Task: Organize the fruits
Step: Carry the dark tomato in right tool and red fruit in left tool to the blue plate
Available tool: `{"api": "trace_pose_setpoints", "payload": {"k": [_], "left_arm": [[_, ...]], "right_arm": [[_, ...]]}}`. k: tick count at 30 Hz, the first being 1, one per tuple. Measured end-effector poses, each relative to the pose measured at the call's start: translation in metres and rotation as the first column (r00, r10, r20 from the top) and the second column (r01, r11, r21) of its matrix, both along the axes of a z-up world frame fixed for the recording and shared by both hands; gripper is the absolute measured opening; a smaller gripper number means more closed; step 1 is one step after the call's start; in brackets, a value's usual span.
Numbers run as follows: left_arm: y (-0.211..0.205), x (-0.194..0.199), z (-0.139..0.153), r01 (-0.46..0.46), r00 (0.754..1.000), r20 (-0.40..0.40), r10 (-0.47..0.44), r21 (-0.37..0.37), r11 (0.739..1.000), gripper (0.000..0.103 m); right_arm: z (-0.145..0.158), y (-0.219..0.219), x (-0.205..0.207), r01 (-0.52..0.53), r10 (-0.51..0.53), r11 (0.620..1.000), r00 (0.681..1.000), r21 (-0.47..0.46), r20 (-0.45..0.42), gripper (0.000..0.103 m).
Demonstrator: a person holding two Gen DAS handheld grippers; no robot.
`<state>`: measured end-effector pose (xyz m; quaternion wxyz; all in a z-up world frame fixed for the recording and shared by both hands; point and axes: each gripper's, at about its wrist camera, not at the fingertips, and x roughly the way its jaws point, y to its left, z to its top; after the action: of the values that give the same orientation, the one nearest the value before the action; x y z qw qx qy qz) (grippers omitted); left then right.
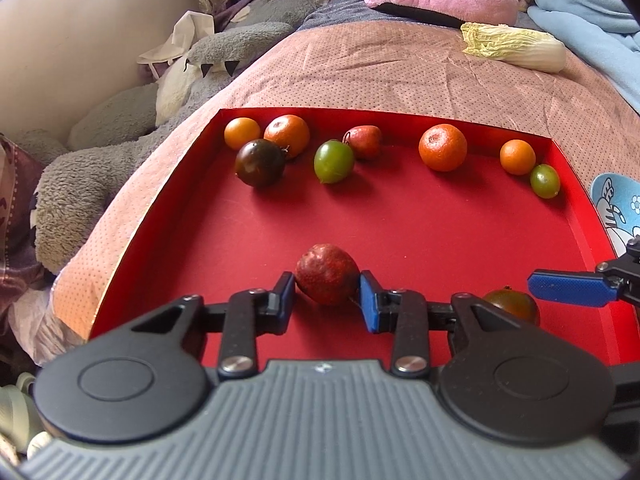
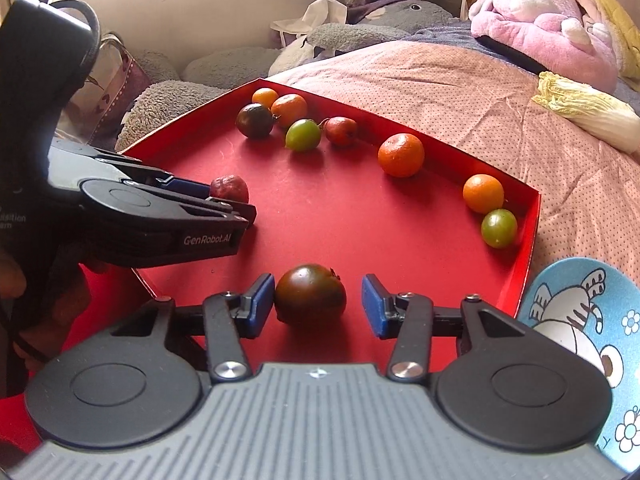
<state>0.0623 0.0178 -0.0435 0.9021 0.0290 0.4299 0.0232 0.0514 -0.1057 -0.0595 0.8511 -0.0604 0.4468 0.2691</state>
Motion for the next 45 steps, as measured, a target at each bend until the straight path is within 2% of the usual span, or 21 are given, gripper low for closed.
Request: {"api": "trace_pose_setpoints", "payload": {"k": [5, 8, 11, 14, 28, 45], "left_arm": [[0.001, -0.002, -0.001, 0.001, 1.000, 0.009, -0.001, -0.002, 1.000, 0.038], [0.001, -0.003, -0.002, 0.001, 1.000, 0.013, -0.001, 0.002, 1.000, 0.038], [0.000, -0.003, -0.002, -0.002, 1.000, 0.014, 0.002, 0.003, 1.000, 0.038], [0.001, -0.003, -0.002, -0.007, 1.000, 0.013, 0.007, -0.003, 1.000, 0.038], [-0.005, -0.008, 0.004, -0.004, 1.000, 0.017, 0.004, -0.015, 1.000, 0.038], [-0.018, -0.015, 0.010, 0.022, 0.999, 0.026, -0.022, 0.004, 1.000, 0.038]], "right_arm": [[-0.009, 0.009, 0.001, -0.008, 0.007, 0.999, 0.999, -0.032, -0.031, 0.054], [-0.011, 0.004, 0.003, 0.014, -0.014, 1.000, 0.999, -0.006, -0.037, 0.053], [-0.012, 0.002, 0.005, 0.016, -0.016, 1.000, 0.999, 0.002, -0.032, 0.045], [-0.011, -0.001, 0.004, 0.028, -0.028, 1.000, 0.999, 0.007, -0.028, 0.045], [0.019, -0.024, -0.021, 0.064, -0.066, 0.997, 0.996, 0.040, 0.054, 0.045], [0.028, -0.036, -0.032, 0.078, -0.083, 0.994, 0.994, 0.071, 0.071, 0.045]]}}
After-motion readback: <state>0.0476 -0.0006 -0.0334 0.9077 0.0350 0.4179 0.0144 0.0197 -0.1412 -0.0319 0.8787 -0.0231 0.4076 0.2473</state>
